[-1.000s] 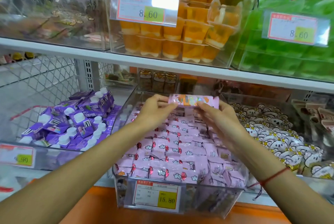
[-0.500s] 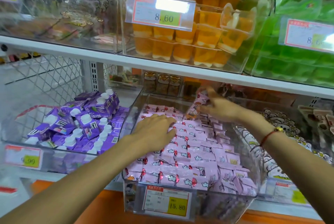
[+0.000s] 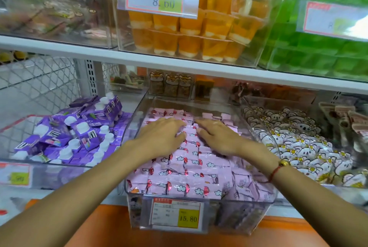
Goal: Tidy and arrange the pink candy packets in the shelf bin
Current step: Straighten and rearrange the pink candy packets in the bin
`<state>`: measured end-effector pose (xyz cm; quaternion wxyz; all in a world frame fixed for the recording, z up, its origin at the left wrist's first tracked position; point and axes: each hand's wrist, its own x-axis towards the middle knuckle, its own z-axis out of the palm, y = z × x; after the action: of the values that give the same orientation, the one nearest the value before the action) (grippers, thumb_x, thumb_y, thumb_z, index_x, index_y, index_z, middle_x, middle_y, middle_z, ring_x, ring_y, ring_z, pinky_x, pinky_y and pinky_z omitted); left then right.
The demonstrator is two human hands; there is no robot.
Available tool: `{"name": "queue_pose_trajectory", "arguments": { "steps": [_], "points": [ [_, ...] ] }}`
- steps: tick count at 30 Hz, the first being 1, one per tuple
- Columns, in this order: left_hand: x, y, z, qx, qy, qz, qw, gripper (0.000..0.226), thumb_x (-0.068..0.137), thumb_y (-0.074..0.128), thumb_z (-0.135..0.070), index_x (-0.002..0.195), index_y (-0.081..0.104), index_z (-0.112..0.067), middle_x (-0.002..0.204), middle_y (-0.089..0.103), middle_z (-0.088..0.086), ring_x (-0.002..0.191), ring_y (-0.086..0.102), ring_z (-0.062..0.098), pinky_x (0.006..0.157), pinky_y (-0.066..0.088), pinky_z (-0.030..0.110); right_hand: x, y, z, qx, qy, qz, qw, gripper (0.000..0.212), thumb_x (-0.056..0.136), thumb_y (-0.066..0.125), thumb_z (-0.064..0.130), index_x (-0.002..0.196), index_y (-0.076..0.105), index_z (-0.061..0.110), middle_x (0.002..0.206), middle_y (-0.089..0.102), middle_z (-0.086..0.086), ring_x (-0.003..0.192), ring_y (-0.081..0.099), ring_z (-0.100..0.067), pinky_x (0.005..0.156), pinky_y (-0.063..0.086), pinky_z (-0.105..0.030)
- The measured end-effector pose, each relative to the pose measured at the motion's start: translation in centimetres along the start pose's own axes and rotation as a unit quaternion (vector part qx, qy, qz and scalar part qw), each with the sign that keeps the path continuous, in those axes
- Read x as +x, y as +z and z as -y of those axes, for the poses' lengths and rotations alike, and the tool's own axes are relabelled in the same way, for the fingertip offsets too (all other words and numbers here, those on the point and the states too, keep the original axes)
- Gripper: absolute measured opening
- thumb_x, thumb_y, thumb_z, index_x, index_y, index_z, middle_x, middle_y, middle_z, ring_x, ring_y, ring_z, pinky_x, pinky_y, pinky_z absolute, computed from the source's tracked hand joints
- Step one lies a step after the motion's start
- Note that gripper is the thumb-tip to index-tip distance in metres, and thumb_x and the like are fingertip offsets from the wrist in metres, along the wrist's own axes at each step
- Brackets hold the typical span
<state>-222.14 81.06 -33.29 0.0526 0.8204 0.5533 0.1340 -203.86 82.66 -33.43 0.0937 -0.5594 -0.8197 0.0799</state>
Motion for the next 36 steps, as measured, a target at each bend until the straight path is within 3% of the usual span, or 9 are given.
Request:
{"name": "queue_pose_trajectory", "arguments": {
  "steps": [5,8,13,19,24,29,32,34,36],
  "points": [
    [2.9,-1.9,0.0,-0.049,-0.012,-0.039,0.998,0.035,0.097,0.049,-0.029,0.132,0.053,-0.030,0.132,0.058,-0.001,0.119,0.054,0.021,0.098,0.045,0.038,-2.6,1.1,0.7,0.001,0.026,0.021,0.999,0.055,0.100,0.024,0.048,0.150,0.019,0.027,0.160,0.009,0.000,0.145,0.013,-0.021,0.118,0.013,-0.040],
    [5.7,-1.7,-0.9,-0.040,-0.015,-0.028,0.999,0.031,0.096,0.050,-0.029,0.127,0.057,-0.028,0.129,0.059,0.000,0.115,0.056,0.021,0.096,0.047,0.040,-3.0,1.2,0.9,-0.002,0.027,0.004,1.000,0.053,0.100,0.023,0.046,0.150,0.020,0.027,0.159,0.011,-0.002,0.145,0.014,-0.021,0.118,0.013,-0.038],
    [9.3,0.4,-2.0,0.004,-0.003,0.019,1.000,0.028,0.095,0.055,-0.023,0.121,0.062,-0.017,0.122,0.063,0.004,0.101,0.060,0.021,0.088,0.049,0.030,-3.1,1.5,0.8,0.004,0.022,-0.012,1.000,0.052,0.100,0.024,0.045,0.150,0.021,0.028,0.159,0.011,-0.001,0.144,0.013,-0.019,0.118,0.011,-0.037],
    [10.7,0.8,-2.7,0.059,-0.034,0.012,0.998,0.022,0.092,0.060,-0.027,0.112,0.068,-0.024,0.119,0.066,-0.001,0.104,0.061,0.020,0.091,0.051,0.033,-3.0,1.5,0.7,0.008,0.023,-0.002,1.000,0.052,0.100,0.023,0.045,0.150,0.018,0.029,0.160,0.010,-0.001,0.145,0.011,-0.019,0.118,0.009,-0.038],
    [11.2,0.8,-3.4,0.118,-0.040,-0.008,0.992,0.022,0.094,0.057,-0.024,0.112,0.068,-0.020,0.120,0.063,0.005,0.106,0.059,0.025,0.090,0.050,0.036,-3.2,1.4,0.9,0.015,0.024,-0.002,1.000,0.052,0.101,0.022,0.045,0.150,0.018,0.029,0.160,0.010,-0.001,0.145,0.011,-0.018,0.118,0.008,-0.037],
    [11.5,2.1,-2.7,0.153,-0.017,-0.077,0.985,0.018,0.094,0.055,-0.019,0.110,0.064,-0.015,0.128,0.050,0.004,0.119,0.043,0.023,0.091,0.040,0.034,-3.3,1.5,0.8,0.015,0.024,-0.007,1.000,0.052,0.101,0.023,0.045,0.150,0.019,0.029,0.159,0.012,0.000,0.145,0.010,-0.018,0.118,0.008,-0.037],
    [11.1,2.3,-1.8,0.077,-0.017,-0.139,0.987,0.017,0.096,0.050,-0.023,0.105,0.062,-0.016,0.125,0.049,0.002,0.118,0.040,0.021,0.086,0.040,0.032,-3.2,1.5,0.7,0.017,0.024,-0.002,1.000,0.052,0.100,0.022,0.045,0.150,0.019,0.030,0.159,0.011,0.001,0.145,0.009,-0.017,0.118,0.007,-0.037],
    [10.8,1.8,-1.6,-0.042,-0.050,-0.184,0.981,0.018,0.098,0.047,-0.029,0.101,0.059,-0.017,0.116,0.053,0.002,0.110,0.048,0.021,0.077,0.045,0.030,-3.2,1.6,0.8,0.018,0.027,0.003,0.999,0.052,0.100,0.022,0.046,0.150,0.018,0.031,0.159,0.011,0.002,0.145,0.009,-0.017,0.118,0.007,-0.037],
    [10.3,0.7,-2.0,-0.202,-0.097,-0.205,0.953,0.019,0.099,0.043,-0.032,0.099,0.054,-0.017,0.104,0.059,0.005,0.094,0.060,0.023,0.066,0.051,0.034,-3.2,1.6,0.7,0.018,0.029,0.006,0.999,0.052,0.100,0.022,0.047,0.150,0.018,0.030,0.159,0.011,0.002,0.145,0.008,-0.017,0.119,0.007,-0.037]
  ]
}}
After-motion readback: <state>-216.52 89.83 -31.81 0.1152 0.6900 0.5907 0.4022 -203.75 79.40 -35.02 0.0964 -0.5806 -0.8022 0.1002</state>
